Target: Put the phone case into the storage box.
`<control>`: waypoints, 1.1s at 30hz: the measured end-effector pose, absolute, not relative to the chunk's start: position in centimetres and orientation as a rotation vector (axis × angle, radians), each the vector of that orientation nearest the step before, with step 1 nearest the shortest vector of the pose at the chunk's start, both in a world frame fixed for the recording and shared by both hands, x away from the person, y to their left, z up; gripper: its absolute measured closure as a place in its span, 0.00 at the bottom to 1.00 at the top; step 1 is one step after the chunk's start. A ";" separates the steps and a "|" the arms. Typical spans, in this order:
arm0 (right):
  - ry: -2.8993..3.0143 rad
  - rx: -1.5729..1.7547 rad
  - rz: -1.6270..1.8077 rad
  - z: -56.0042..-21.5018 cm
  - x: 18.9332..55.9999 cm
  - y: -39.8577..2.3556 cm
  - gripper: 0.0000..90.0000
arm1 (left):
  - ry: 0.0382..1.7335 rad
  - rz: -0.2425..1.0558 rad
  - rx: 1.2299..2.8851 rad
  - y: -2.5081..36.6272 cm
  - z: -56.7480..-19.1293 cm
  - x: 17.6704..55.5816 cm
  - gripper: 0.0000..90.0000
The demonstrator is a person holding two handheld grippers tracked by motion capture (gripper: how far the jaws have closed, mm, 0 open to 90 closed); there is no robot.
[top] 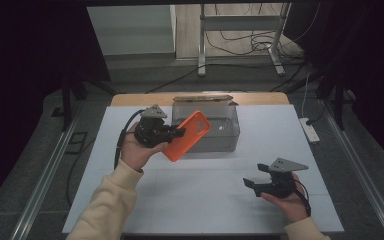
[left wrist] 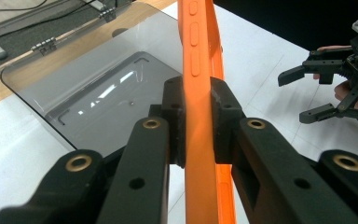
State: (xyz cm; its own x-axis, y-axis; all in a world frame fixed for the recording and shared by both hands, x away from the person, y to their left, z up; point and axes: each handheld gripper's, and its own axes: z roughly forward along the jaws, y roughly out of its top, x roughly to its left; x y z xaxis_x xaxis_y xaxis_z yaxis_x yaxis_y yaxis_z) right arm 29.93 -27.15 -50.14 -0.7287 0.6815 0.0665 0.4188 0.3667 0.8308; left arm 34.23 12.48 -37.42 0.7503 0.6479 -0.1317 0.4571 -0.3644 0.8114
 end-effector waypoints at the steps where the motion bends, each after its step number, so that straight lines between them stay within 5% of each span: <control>1: 2.342 0.974 1.296 -50.1 29.9 -27.2 0.22 | 0.833 0.262 2.025 12.4 -37.3 34.3 0.88; 33: 2.337 0.997 1.288 -50.3 30.1 -27.3 0.22 | 0.927 0.307 1.993 11.3 -35.9 37.9 0.88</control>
State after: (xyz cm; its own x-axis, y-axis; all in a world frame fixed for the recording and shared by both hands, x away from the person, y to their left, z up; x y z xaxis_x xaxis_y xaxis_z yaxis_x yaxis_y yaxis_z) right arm 30.05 -27.27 -50.26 -0.7173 0.6929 0.0727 0.4315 0.3600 0.8272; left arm 37.94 11.26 -35.91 0.6895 0.7119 -0.1333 0.4914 -0.3245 0.8082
